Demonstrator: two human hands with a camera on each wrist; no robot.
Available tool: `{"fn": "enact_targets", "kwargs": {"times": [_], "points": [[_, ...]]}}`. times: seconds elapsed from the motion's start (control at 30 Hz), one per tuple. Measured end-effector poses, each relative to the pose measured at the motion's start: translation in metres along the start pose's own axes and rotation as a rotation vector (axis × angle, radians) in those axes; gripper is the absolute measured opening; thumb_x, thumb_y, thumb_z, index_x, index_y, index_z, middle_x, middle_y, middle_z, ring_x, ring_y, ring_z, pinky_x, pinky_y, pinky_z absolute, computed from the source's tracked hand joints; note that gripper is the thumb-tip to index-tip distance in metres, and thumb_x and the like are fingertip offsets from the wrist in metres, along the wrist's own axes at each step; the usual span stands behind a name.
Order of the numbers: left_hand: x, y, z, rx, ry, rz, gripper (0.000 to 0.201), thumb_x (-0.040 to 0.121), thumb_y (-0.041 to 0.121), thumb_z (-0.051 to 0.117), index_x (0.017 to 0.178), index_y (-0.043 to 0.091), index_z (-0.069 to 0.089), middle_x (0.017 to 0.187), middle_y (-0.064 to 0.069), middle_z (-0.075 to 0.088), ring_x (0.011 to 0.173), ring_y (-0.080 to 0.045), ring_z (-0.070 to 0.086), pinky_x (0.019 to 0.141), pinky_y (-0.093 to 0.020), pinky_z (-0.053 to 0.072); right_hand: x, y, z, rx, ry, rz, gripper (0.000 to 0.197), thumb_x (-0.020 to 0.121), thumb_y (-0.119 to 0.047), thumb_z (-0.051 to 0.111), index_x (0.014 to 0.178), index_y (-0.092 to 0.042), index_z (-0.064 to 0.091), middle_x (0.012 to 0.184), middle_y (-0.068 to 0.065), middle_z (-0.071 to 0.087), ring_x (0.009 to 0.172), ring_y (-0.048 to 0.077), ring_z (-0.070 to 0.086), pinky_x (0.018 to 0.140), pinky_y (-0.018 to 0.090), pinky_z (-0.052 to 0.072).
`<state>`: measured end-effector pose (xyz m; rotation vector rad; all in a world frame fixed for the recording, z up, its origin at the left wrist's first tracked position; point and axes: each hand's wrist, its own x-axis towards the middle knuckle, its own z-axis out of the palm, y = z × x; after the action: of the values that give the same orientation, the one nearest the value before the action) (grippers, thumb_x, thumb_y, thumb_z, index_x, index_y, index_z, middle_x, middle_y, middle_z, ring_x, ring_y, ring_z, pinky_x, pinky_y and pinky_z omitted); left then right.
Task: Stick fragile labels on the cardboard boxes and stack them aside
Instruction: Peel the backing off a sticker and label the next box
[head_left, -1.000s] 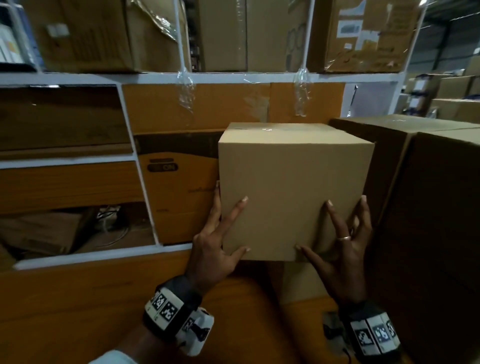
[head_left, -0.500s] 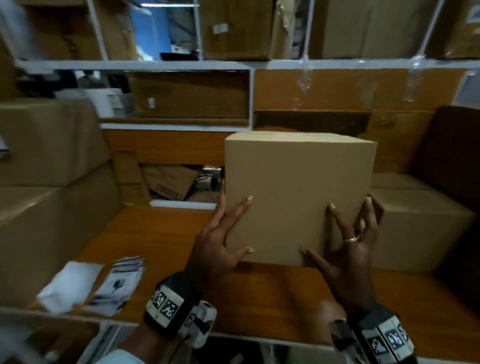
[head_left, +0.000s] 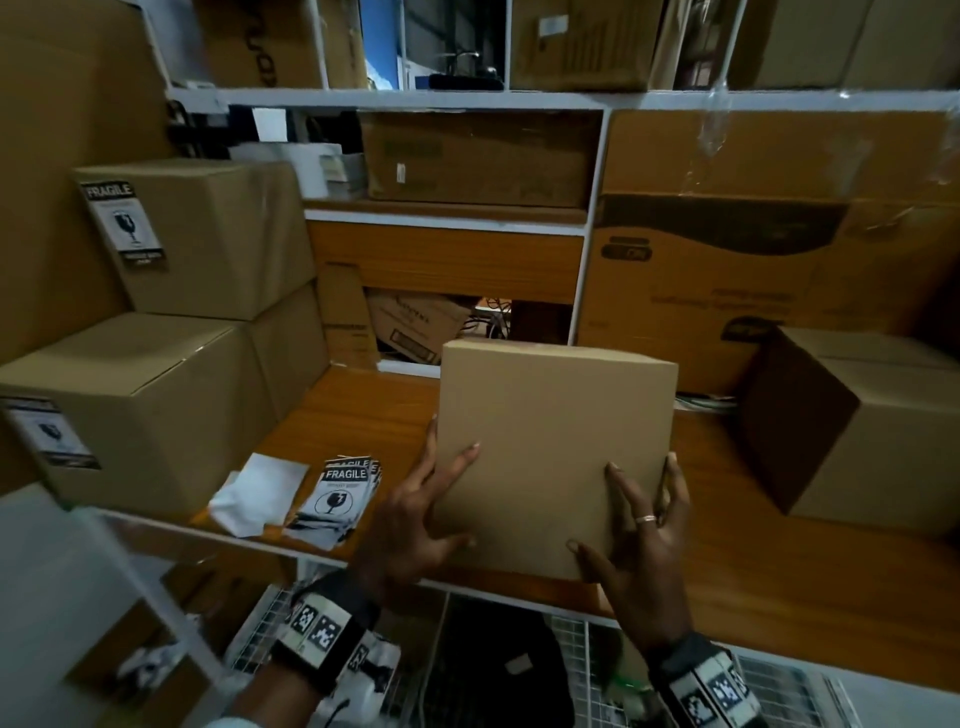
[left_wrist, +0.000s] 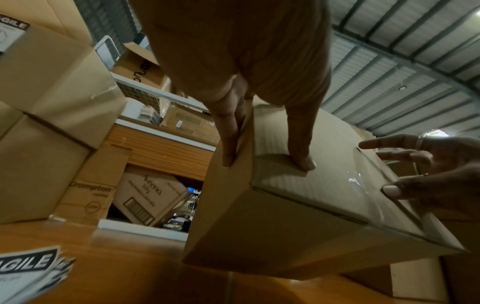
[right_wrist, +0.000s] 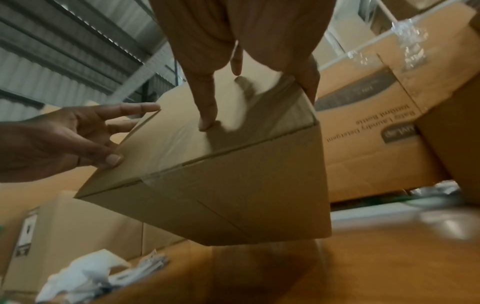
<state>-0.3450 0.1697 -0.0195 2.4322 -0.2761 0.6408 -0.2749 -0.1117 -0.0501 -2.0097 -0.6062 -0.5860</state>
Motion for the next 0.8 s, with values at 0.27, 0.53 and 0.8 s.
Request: {"fn": "enact_targets", "kwargs": {"times": [0.27, 0.53, 0.8], "points": [[0.014, -0.04, 0.036, 0.066, -0.081, -0.072, 0.107, 0.077, 0.03, 0.088, 0.155, 0.053, 0.018, 0.17, 0.001, -0.011, 0.147, -0.023, 0.03, 0.105, -0.011, 0.038, -0.004, 0.032, 0.028, -0.018, -0.01, 0.096, 0.084, 0.064, -0.006, 0.094, 0.136, -0.026, 0.057, 0.168, 0.001, 0.002, 0.15, 0.037, 0.024, 0.114, 0.055, 0.038], [0.043, -0.077, 0.073, 0.043, -0.018, -0.069, 0.088, 0.089, 0.016, 0.076, 0.154, 0.052, 0.028, 0.17, -0.008, 0.006, 0.146, -0.03, 0.036, 0.11, -0.027, 0.044, 0.024, 0.059, 0.055, 0.064, -0.003, 0.253, 0.085, 0.066, -0.004, 0.093, 0.129, -0.044, 0.052, 0.165, -0.003, 0.008, 0.146, 0.018, 0.02, 0.113, 0.049, 0.037], [0.038, -0.095, 0.107, -0.018, -0.092, -0.18, 0.097, 0.092, 0.0, 0.063, 0.146, 0.069, 0.021, 0.171, -0.001, -0.002, 0.149, -0.026, 0.032, 0.095, -0.01, 0.05, 0.028, 0.094, 0.073, 0.093, -0.017, 0.321, 0.071, 0.07, -0.008, 0.093, 0.131, -0.013, 0.058, 0.164, 0.012, 0.015, 0.143, 0.003, 0.018, 0.116, 0.047, 0.03]]}}
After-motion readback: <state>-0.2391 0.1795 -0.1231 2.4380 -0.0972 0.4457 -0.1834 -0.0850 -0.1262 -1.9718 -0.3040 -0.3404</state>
